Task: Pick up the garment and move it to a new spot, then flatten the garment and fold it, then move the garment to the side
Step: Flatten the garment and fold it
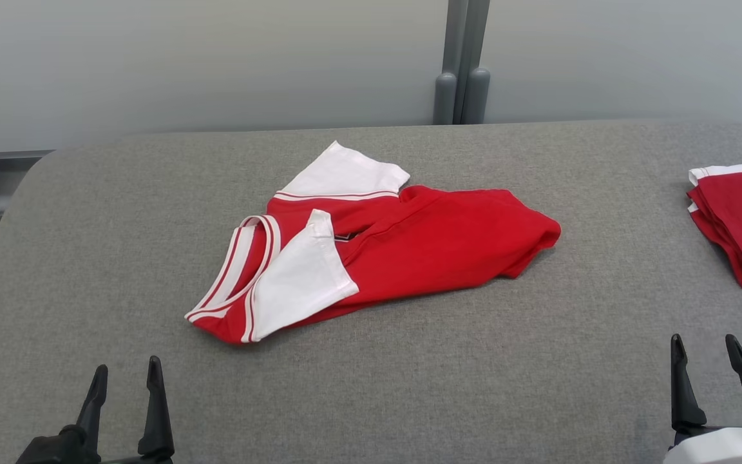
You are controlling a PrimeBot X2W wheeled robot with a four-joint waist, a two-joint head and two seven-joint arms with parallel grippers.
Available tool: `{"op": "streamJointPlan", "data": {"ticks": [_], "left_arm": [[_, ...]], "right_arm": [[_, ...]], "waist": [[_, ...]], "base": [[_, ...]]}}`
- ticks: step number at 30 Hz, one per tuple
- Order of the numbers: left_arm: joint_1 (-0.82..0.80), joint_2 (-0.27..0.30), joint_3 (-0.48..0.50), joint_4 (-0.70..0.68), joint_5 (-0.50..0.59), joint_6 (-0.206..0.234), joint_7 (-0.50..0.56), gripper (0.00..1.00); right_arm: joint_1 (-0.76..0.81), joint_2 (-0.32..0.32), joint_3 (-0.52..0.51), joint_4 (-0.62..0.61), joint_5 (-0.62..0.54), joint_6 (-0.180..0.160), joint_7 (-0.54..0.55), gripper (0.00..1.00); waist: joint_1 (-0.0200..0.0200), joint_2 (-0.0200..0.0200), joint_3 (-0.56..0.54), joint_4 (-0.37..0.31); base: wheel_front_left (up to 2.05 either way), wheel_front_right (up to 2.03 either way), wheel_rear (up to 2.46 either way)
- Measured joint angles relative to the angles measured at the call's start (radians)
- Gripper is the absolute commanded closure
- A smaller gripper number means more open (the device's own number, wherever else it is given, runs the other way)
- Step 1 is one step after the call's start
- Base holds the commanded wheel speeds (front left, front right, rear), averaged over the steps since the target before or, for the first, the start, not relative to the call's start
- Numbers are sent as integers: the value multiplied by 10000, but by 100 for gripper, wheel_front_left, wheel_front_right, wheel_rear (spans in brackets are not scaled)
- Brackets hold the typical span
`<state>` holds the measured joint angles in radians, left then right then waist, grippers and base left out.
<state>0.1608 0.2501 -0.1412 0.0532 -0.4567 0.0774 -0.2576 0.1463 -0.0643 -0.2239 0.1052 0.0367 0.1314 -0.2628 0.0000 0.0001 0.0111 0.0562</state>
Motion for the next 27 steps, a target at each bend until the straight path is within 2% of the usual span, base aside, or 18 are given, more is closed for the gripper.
{"op": "streamJointPlan", "data": {"ticks": [9, 15, 21, 27], "left_arm": [[-157, -46, -259, 121, 100, -249, -4, 0], [-651, -203, -1055, -512, 428, -443, 309, 0], [-2319, -614, -2441, -1110, 1049, -886, 1463, 0], [-3754, -940, -3308, -619, 1563, -1141, 2589, 0]], "right_arm": [[-127, -35, 138, 94, -38, 0, 0, 0], [-684, -132, 487, 311, 90, 0, 2, 0], [-2997, -963, 1703, 658, 267, 0, 1283, 0], [-5331, -1900, 2723, 1348, 686, 0, 2631, 0]], "waist": [[0, 0, 9, 168], [0, 0, 348, 143], [0, 0, 1127, 119], [0, 0, 1934, 124]], "base": [[0, 0, 0], [0, 0, 0], [0, 0, 0], [0, 0, 0]]}}
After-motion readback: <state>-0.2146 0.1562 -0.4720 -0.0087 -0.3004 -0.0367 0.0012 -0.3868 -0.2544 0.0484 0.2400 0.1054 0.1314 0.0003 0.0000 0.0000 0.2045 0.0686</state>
